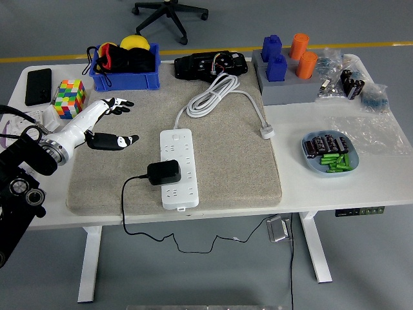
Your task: Pull the plug out,throw it away,press the button
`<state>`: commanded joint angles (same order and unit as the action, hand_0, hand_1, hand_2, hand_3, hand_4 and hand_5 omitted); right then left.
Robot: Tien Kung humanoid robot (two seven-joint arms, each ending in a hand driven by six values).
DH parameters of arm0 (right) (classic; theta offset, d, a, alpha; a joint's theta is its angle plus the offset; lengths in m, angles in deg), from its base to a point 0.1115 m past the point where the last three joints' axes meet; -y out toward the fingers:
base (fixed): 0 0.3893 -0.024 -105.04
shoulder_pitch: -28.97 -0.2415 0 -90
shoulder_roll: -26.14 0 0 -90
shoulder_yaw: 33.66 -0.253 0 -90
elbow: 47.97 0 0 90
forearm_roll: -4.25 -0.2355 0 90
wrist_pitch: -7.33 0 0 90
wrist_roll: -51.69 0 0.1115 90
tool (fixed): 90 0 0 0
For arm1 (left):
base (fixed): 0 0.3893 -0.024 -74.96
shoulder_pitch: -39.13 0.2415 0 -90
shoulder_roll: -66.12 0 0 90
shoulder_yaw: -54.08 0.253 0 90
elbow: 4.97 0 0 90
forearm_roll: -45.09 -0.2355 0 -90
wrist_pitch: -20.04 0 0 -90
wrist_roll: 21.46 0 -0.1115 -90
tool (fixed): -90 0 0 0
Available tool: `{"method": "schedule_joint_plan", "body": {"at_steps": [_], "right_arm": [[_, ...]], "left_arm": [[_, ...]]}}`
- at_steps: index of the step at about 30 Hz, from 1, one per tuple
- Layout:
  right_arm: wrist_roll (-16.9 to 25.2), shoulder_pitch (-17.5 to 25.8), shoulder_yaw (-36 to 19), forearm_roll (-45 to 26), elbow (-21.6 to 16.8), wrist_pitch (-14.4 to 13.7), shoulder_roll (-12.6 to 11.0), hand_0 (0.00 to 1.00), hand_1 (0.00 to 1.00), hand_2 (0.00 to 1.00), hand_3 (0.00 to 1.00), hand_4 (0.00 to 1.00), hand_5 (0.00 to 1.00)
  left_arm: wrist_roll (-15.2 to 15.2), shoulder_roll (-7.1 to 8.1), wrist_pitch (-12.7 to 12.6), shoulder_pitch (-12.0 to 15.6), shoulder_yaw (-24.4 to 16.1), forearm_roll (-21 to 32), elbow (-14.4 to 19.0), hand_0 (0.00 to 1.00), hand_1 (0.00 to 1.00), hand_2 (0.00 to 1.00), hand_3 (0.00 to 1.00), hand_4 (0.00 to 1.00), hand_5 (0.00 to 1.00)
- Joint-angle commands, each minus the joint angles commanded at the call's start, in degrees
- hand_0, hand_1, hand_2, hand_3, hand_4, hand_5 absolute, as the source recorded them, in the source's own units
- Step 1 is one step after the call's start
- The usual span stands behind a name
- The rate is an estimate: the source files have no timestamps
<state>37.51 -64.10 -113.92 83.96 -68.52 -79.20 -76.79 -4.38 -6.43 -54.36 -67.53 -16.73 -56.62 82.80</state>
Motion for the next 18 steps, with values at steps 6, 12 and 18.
{"method": "schedule_joint_plan", "body": {"at_steps": [6,12,18], "right_arm": [[-0.1,0.1,-0.1,0.1,0.1,0.1,0.1,0.748,0.700,0.709,0.724,0.776,0.632],[-0.1,0.1,-0.1,0.1,0.2,0.1,0.2,0.748,0.700,0.710,0.723,0.777,0.631],[0.0,0.1,0.1,0.0,0.1,0.1,0.1,0.749,0.701,0.710,0.723,0.776,0.630]], "left_arm": [[1.2,-0.04,1.9,-0.9,2.7,-0.4,0.3,0.891,0.907,0.901,0.919,0.998,0.343],[0.9,-0.68,0.7,-2.3,7.1,-2.8,-2.2,0.886,0.887,0.877,0.909,0.998,0.074],[0.3,-1.10,-1.0,-3.2,11.3,-3.5,-4.7,0.884,0.849,0.827,0.881,0.998,0.002]]}}
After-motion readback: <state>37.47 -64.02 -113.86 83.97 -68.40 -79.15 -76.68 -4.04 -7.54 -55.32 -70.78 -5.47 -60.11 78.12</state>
